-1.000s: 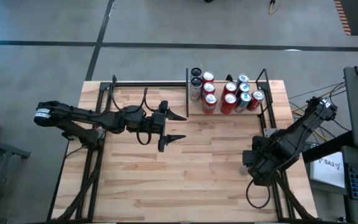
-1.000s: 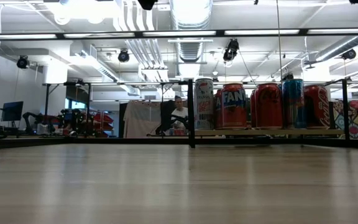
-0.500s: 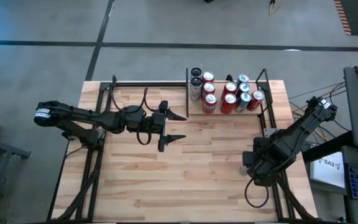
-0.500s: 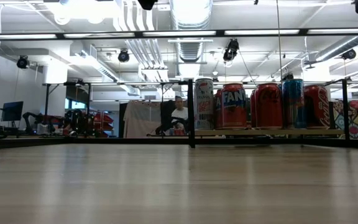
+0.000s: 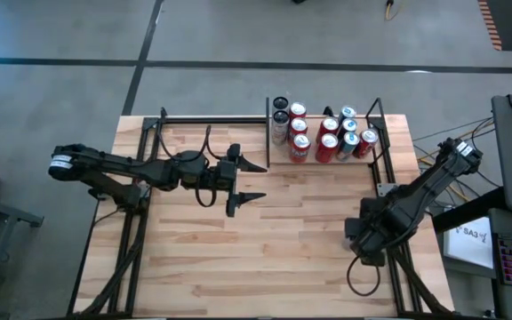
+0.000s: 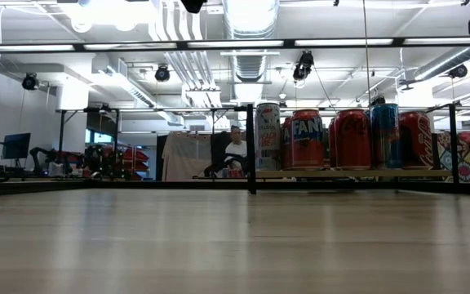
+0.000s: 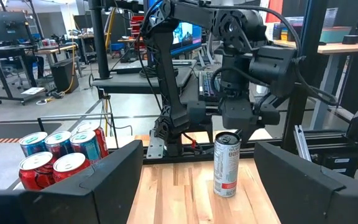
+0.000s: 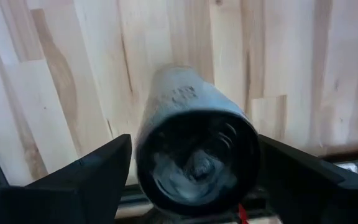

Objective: Place canned beverage on shelf
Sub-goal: Put the white soda can on the shelf aligned with the other white soda cans

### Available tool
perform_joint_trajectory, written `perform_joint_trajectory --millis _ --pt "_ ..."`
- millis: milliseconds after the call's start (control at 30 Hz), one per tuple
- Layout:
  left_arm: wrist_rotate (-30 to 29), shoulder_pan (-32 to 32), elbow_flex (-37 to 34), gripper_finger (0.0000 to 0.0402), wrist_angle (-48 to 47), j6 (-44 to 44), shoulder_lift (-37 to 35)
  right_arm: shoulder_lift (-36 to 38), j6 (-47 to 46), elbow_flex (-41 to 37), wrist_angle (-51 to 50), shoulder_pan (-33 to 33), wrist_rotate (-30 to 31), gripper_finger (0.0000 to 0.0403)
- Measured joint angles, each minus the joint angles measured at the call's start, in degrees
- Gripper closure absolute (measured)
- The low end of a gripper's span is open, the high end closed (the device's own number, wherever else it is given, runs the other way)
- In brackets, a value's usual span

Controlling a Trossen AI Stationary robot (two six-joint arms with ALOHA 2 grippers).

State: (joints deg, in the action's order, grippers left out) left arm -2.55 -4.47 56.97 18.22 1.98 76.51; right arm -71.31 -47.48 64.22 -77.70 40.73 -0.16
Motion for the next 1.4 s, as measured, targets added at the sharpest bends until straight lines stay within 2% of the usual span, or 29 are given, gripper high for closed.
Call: perform_joint_trajectory --millis 233,467,700,1000,1400 --pt "0.02 0.0 0.0 0.0109 0.0 0.0 0.0 0.0 -0.57 -2.25 2.76 -0.02 -0.42 0.0105" --pt "0.02 0.0 0.0 0.0109 0.0 0.0 0.0 -0.02 -1.32 -1.31 2.87 -0.91 -2.11 0.0159" --pt "0.02 0.0 0.0 0.0109 0.0 0.24 0.0 0.0 -4.04 0.91 2.53 -4.05 -1.84 0.0161" --pt "0.02 0.0 0.0 0.0109 -0.12 2.03 -0.07 0.0 -3.76 4.24 2.03 -12.84 -1.44 0.0156" --pt "0.02 0.02 0.04 0.0109 -6.28 5.46 -1.51 -0.02 6.81 8.78 3.51 -26.16 -0.89 0.0153"
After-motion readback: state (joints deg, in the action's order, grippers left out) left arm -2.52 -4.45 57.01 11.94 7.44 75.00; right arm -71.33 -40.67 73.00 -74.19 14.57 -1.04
